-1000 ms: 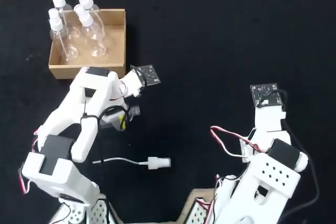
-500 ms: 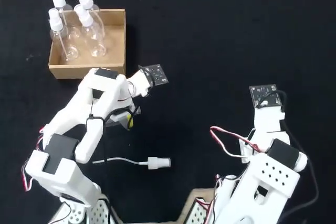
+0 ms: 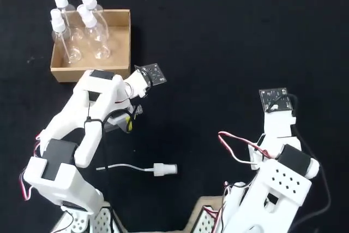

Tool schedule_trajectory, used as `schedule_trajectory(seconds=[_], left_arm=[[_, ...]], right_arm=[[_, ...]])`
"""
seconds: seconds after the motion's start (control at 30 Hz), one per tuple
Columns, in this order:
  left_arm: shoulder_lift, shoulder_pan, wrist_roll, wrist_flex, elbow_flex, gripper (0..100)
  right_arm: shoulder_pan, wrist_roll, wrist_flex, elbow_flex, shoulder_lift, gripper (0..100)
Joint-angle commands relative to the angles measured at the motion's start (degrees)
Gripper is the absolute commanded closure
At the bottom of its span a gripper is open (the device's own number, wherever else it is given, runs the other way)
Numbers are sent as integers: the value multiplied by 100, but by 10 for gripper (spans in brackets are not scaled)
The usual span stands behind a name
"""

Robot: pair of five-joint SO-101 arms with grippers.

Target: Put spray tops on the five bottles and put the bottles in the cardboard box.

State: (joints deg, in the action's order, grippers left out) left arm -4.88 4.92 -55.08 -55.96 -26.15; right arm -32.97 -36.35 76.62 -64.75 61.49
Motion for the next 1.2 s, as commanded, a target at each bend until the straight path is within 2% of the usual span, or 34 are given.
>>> schedule_trajectory(seconds=[0.0,0.13,0.33,0.43,0.53,0.63,0.73,0.93,1.03,1.17], left_arm=[[53,-66,79,-9,119,722],[105,-75,281,-9,119,727],[105,-31,290,-18,119,890],[105,-31,290,-26,119,909],[132,-13,290,-484,321,909],[440,-40,290,-1327,716,909],[967,-171,554,-1723,901,909],[1996,-259,1679,-1749,479,909],[2505,-268,2462,-1749,84,909],[3156,-268,3015,-1582,-514,909]], right_arm=[[-105,9,-105,48,127,793],[-105,18,-105,48,127,793],[-105,18,-105,48,127,793],[-105,18,-105,48,127,793],[-105,18,-105,57,127,793],[18,18,-105,92,127,793],[563,299,-88,101,101,793],[2075,985,53,708,92,793],[2629,1116,378,1402,66,794],[3367,1073,835,2079,-488,794]])
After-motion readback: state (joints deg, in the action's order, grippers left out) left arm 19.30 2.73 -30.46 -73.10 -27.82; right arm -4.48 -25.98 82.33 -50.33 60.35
